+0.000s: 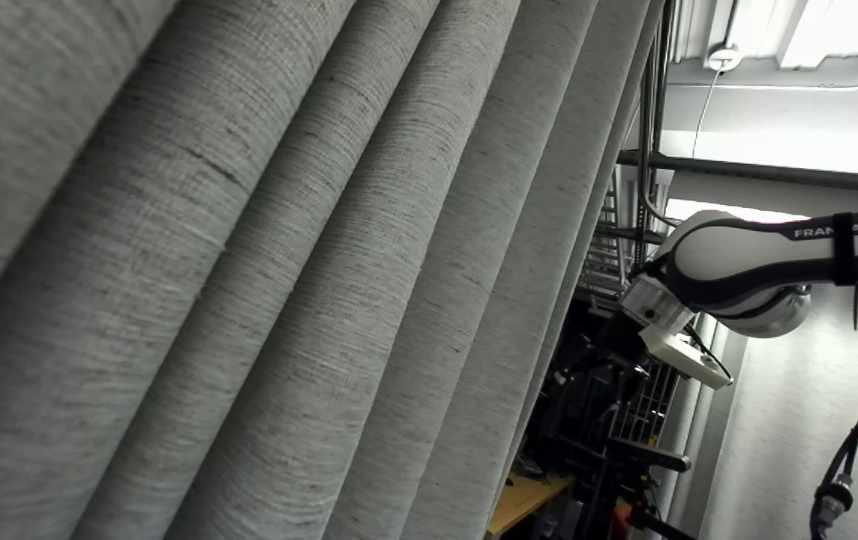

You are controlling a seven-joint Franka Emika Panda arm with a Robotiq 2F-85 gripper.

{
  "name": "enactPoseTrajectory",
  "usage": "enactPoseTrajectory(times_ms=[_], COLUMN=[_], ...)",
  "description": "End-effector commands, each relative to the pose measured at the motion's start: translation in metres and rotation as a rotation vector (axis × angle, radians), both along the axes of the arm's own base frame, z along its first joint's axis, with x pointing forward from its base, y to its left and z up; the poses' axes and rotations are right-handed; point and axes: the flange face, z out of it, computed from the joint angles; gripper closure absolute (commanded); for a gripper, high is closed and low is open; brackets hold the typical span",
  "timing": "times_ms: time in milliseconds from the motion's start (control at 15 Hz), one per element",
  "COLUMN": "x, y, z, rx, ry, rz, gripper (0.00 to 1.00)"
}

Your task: Slide the curtain to the left

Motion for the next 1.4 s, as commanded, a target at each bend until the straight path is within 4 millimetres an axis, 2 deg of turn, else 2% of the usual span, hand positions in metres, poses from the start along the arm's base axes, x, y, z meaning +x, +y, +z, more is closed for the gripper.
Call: enactPoseTrajectory(times_ms=[0,400,733,1000,1333], x=[0.003,0.012,0.032,0.051,0.079], y=[-0.002,-0.009,-0.019,-0.03,-0.029], z=[0.001,0.002,0.002,0.014,0.035], rx=[-0.003,-0.019,-0.007,-0.039,-0.096], ry=[-0.001,0.008,0.01,-0.033,-0.105], rz=[0.004,0.004,0.043,0.079,0.163], gripper=[0.0,0.0,0.0,0.0,0.0])
